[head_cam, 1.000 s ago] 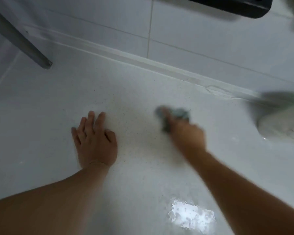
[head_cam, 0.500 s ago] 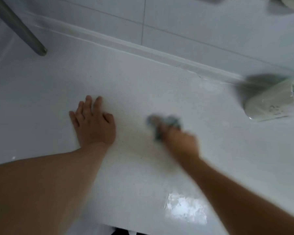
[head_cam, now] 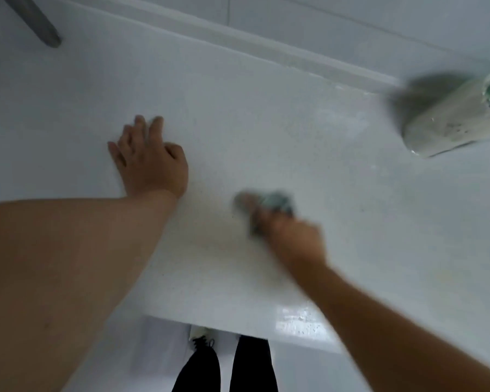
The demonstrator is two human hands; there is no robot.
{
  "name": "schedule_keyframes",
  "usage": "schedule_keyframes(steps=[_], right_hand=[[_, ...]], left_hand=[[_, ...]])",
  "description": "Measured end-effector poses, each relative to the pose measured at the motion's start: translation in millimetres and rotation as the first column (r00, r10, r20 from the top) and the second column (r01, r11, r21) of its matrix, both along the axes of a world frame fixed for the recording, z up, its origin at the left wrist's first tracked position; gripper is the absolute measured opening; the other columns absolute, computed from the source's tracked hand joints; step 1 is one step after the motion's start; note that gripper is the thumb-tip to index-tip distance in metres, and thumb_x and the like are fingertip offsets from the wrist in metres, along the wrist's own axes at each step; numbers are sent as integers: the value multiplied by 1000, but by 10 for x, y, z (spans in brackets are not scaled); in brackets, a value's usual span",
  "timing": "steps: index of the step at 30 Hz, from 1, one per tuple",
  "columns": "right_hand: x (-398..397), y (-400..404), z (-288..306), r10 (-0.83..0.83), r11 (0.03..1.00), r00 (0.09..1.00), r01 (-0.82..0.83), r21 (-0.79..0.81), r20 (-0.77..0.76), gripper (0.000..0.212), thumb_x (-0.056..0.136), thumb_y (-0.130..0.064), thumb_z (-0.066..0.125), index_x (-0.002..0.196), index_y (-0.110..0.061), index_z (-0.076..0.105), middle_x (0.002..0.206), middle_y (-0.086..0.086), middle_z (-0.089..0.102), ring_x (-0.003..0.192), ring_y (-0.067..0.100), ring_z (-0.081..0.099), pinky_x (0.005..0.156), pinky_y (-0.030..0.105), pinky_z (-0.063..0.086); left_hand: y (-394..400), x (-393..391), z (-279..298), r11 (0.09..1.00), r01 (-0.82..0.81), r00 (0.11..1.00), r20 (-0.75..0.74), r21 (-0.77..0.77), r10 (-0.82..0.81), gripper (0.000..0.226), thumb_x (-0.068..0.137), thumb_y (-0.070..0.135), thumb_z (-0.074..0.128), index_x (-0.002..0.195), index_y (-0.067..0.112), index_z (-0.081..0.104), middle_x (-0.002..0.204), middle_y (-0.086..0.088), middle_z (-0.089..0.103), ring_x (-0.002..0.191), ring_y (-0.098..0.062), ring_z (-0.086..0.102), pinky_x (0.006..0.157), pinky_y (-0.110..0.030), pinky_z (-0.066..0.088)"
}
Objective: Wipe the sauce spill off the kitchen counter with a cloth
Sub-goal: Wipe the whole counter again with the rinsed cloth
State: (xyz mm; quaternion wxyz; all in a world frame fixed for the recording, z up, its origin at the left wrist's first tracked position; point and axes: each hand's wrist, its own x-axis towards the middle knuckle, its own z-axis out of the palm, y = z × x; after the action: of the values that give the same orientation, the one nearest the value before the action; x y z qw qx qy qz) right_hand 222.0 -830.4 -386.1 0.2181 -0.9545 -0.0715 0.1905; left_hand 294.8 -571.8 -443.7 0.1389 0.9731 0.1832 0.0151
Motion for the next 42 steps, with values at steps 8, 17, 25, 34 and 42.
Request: schedule_keyframes(steps=[8, 17, 25, 34, 42], right_hand=[[-984, 406, -313, -213, 942, 969, 237, -238, 122, 86, 92, -36, 70, 159, -55, 19, 109, 5, 73, 68, 29, 73, 52, 36, 46], [-1052, -378, -94, -359, 894, 933, 349, -281, 15, 56, 104, -67, 32, 151, -69, 2, 142, 15, 62, 112, 36, 68, 94, 43, 49], [-2036, 555, -231, -238, 943, 970, 242, -228, 46, 89, 95, -34, 65, 158, -58, 8, 86, 1, 68, 51, 25, 62, 47, 31, 37], [-1888, -869, -116, -724, 592, 686, 669, -449, 68, 70, 109, -39, 39, 159, -59, -5, 111, 15, 73, 58, 19, 50, 60, 32, 43], [-2280, 347, -185, -182, 957, 982, 166, -239, -43, 89, 103, -38, 49, 152, -63, -22, 104, -1, 70, 63, 27, 67, 52, 33, 45]], left_hand=[[97, -5, 11, 997, 39, 998, -46, -65, -42, 67, 93, 50, 30, 158, 37, 33, 171, 0, 18, 157, -24, 10, 127, -50, -3], [-104, -948, 445, 938, 244, 952, 244, -245, -184, 45, 85, 22, 49, 124, 18, 70, 145, -7, 56, 138, -32, 47, 121, -47, 26], [-350, -2048, 41, 936, 349, 937, 1, 50, -350, 62, 96, 37, 42, 157, 28, 38, 168, -5, 27, 156, -28, 19, 127, -52, 11], [-378, -2007, -27, 937, 342, 936, 60, 72, -346, 62, 97, 44, 39, 155, 23, 43, 167, -10, 29, 155, -32, 19, 127, -52, 13], [-382, -2014, 30, 939, 338, 941, -23, 58, -337, 64, 100, 49, 27, 159, 26, 35, 170, -8, 22, 157, -29, 12, 128, -51, 9]])
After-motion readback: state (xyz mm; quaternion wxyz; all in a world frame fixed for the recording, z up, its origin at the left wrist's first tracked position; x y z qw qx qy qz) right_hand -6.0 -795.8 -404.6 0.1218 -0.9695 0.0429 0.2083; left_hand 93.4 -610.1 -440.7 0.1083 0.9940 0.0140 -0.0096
